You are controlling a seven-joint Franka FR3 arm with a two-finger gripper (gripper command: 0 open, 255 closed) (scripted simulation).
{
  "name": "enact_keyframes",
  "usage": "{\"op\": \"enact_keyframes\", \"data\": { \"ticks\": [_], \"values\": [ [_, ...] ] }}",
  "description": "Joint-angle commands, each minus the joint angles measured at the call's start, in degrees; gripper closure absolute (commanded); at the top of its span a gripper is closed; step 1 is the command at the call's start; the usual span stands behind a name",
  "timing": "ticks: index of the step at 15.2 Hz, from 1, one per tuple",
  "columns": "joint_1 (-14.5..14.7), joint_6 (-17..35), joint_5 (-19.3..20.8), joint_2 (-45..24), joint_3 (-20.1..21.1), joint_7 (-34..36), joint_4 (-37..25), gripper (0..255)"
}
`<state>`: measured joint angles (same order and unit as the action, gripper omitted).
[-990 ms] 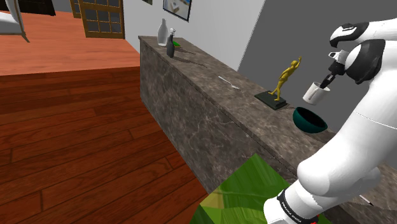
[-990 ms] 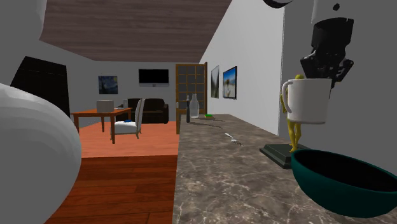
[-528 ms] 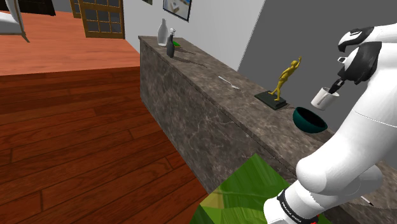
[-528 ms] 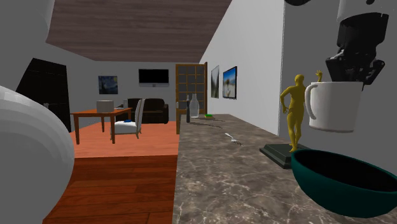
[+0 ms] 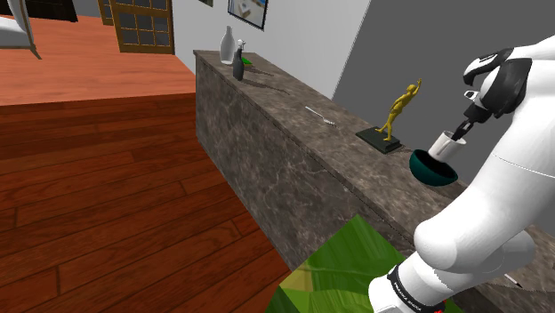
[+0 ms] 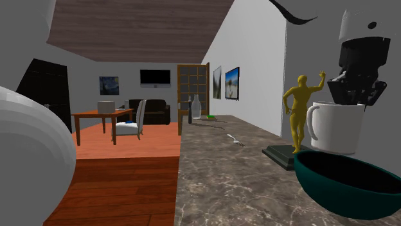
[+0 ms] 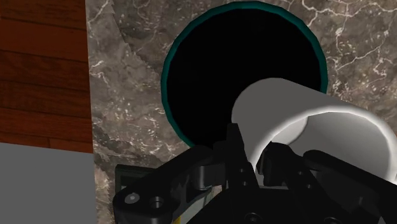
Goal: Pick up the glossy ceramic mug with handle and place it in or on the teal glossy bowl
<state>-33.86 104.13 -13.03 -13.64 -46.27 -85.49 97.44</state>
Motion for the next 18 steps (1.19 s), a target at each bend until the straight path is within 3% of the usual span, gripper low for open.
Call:
{"op": "enact_keyframes", "data": {
  "ticks": [1,6,13,14,18],
  "values": [
    [-0.12,1.33,-0.39,-0.43,0.1,-0.37,1.02,255],
    [-0.2,4.54,-1.22,-1.28,0.41,-1.06,3.68,255],
    [-0.2,4.54,-1.22,-1.28,0.41,-1.06,3.68,255],
    [-0.2,4.53,-1.22,-1.29,0.41,-1.06,3.68,0],
    [-0.19,4.55,-1.22,-1.28,0.41,-1.06,3.69,0]
  ]
}}
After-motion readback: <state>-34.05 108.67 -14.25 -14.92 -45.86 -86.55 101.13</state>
